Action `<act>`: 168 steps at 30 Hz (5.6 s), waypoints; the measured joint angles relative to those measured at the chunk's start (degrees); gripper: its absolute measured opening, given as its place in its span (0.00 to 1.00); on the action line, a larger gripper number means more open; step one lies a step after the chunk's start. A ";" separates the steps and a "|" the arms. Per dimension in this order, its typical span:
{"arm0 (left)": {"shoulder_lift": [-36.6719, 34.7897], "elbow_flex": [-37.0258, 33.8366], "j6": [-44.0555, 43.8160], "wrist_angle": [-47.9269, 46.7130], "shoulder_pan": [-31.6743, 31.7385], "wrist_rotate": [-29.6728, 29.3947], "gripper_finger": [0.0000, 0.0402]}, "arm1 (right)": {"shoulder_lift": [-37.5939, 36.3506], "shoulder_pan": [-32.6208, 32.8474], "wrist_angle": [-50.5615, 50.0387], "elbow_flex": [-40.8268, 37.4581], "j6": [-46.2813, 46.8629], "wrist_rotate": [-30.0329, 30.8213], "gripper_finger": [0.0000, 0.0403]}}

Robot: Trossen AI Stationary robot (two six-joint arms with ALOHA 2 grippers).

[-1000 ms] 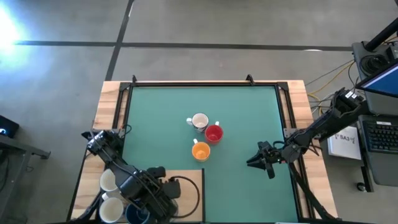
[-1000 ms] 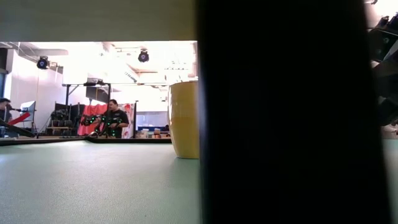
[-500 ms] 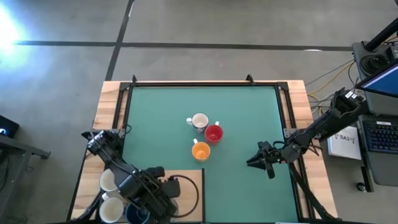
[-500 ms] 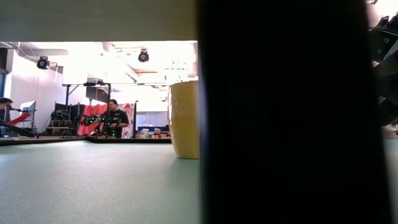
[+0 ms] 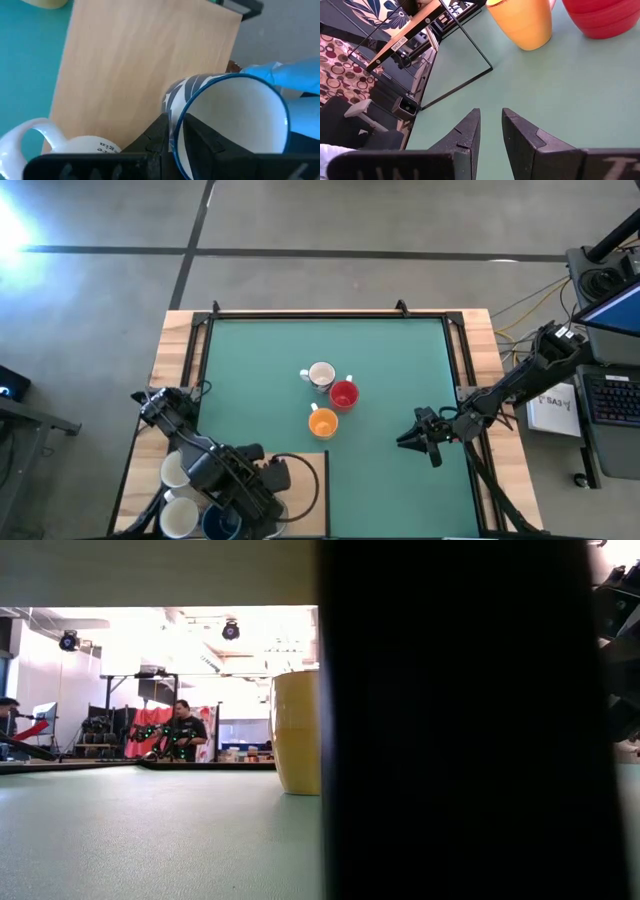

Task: Place coffee mugs
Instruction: Put the bottom blue patterned mug on the shelf, then put the yellow mug on the shelf

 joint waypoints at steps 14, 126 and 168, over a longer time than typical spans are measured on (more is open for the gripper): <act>-2.44 0.00 -1.63 0.01 1.89 -0.33 0.09 | 0.00 -0.02 0.00 0.00 0.00 0.00 0.17; -3.38 -3.36 22.42 -0.53 25.73 -14.37 0.00 | 0.00 0.00 0.00 0.00 0.00 0.00 0.17; -14.30 -20.09 14.63 0.04 8.46 -1.52 0.01 | 0.00 -0.01 0.01 0.00 0.00 0.00 0.17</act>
